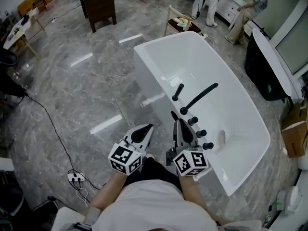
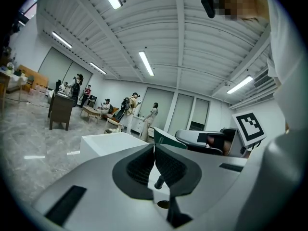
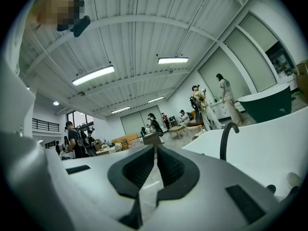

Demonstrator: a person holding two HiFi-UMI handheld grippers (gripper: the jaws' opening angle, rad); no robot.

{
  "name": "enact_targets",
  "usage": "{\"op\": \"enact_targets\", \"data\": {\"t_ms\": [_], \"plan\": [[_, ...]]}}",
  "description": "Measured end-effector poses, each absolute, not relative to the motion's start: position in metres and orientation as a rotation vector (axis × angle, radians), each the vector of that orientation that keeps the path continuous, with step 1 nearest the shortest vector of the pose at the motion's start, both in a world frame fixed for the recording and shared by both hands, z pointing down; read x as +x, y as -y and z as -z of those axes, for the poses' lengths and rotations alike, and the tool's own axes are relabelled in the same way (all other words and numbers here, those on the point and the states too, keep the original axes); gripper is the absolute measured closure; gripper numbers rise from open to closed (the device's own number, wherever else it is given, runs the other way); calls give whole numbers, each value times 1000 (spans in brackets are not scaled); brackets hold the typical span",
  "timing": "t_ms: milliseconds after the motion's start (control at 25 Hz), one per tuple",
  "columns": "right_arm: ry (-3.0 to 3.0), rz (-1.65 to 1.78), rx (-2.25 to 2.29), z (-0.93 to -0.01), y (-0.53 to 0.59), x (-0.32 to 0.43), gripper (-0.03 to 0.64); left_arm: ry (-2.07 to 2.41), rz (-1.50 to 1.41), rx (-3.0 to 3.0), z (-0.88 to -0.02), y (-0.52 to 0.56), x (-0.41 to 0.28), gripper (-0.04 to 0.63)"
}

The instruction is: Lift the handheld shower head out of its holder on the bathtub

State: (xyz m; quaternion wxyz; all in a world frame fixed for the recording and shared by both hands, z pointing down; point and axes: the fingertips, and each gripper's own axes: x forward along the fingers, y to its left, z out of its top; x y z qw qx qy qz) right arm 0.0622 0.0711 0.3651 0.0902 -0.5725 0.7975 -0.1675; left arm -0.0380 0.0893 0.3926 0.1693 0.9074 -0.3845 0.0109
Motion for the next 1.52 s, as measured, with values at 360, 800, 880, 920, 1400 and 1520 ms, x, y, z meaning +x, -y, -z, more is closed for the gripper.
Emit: {"op": "enact_targets", "data": {"t_ms": [360,800,880,920,1400,1520], "plan": [[-2403,594,-1623,-383,-41,83,598,1131,-21,2564,-399,-61,-9,583],[-2406,722,-1639,-408,-35,85,597,1146,-68,2509,-412,-54,-9,583],[-2408,719,-1650,-411,-32,85,597,1149,-73,2500,-416,-50,-11,581],[-2405,717,-1655,-412,-29,85,597,1150,-72,2497,-417,-46,-12,581],[-2365,666,-1718,-410,40,98,597,1075,-57,2515,-414,33,0,582],[-2350,654,-1751,-407,66,99,597,1052,-48,2527,-408,62,-1,582]]}}
